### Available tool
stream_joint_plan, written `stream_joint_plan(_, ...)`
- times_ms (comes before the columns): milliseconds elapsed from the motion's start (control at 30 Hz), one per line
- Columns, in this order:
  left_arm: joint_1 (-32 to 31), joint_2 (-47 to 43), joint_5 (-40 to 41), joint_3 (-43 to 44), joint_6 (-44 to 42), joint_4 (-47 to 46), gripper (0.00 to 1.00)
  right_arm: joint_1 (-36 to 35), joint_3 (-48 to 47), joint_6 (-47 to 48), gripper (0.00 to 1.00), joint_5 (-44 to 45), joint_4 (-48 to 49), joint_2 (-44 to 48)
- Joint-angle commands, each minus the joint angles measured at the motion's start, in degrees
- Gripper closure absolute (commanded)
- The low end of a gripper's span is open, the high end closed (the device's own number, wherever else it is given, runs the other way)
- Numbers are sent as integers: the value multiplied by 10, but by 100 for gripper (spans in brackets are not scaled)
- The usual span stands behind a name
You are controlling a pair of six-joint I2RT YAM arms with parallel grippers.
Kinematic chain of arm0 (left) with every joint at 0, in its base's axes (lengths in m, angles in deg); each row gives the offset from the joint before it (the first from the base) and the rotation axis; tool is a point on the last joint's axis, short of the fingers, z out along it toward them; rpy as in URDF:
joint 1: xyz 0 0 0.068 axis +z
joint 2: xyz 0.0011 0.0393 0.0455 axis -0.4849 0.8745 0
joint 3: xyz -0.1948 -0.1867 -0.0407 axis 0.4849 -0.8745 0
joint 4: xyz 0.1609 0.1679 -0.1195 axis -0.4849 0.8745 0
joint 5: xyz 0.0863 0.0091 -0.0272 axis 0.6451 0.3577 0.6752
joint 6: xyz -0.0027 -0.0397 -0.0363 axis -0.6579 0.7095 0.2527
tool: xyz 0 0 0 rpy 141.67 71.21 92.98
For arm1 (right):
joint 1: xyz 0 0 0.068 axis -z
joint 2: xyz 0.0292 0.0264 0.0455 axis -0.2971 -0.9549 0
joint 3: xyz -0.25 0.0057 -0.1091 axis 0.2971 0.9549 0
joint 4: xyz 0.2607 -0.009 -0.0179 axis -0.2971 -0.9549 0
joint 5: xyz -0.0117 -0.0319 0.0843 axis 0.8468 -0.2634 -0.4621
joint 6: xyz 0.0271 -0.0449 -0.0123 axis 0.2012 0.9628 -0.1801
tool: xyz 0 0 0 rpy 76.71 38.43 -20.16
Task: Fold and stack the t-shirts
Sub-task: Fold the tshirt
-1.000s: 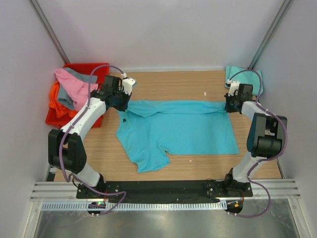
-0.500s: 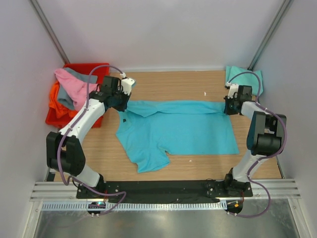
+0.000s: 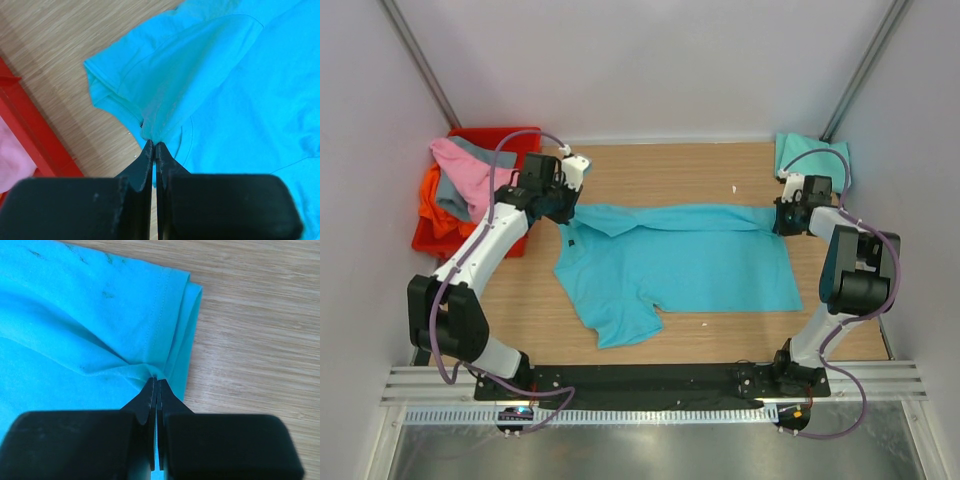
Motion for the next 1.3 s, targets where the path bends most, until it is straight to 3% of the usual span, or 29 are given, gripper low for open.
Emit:
stream_joint_plan(0, -2, -16, 2, 2, 4, -12, 100, 2, -1, 8, 99, -13, -1, 18)
stream_joint_plan(567, -1, 47, -9, 28, 4, 7, 100, 3, -23, 28, 99, -33, -40, -23)
stream_joint_plan(600, -2, 48, -9, 29, 4, 9, 100, 3, -27, 28, 97, -35, -45, -22)
stream_joint_plan(633, -2, 49, -8, 29, 4, 9, 100, 3, -32, 28, 84, -36, -50, -15)
stream_joint_plan(700, -2, 49, -8, 29, 5, 9, 100, 5, -34, 28, 79, -42, -59, 0)
stream_joint_plan(767, -2, 51, -7, 29, 4, 9, 100, 6, -32, 25, 79, -55, -61, 30)
stream_joint_plan(867, -2, 53, -5, 31, 5, 8, 100, 7, -28, 24, 88, -72, -61, 69)
stream_joint_plan(1267, 0, 54, -2, 26, 4, 4, 100, 16, -15, 14, 80, -103, -55, 82)
